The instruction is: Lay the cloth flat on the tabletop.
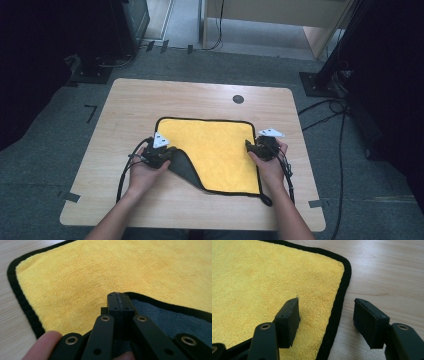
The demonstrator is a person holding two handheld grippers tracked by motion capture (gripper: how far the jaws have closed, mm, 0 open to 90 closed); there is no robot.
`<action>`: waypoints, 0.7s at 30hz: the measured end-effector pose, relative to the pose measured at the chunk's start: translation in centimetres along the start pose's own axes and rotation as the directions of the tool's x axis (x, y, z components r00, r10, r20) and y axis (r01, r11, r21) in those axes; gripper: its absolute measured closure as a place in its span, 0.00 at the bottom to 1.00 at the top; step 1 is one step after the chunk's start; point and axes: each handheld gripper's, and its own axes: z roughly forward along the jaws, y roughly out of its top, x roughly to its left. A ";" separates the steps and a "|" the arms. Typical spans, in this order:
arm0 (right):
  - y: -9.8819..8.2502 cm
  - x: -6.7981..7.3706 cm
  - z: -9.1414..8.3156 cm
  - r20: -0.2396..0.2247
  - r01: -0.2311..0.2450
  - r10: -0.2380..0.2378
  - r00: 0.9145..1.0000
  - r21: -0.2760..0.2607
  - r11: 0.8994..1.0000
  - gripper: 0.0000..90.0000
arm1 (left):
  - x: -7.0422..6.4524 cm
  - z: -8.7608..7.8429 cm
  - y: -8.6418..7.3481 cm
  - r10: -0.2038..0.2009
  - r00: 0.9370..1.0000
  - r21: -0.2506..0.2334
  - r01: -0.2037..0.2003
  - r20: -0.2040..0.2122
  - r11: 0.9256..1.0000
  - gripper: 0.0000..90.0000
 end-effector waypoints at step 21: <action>0.0 0.1 0.0 0.005 -0.004 0.004 1.000 0.001 1.000 0.42 | 2.9 -8.0 -6.0 -0.165 0.982 -0.183 0.180 0.097 0.966 0.65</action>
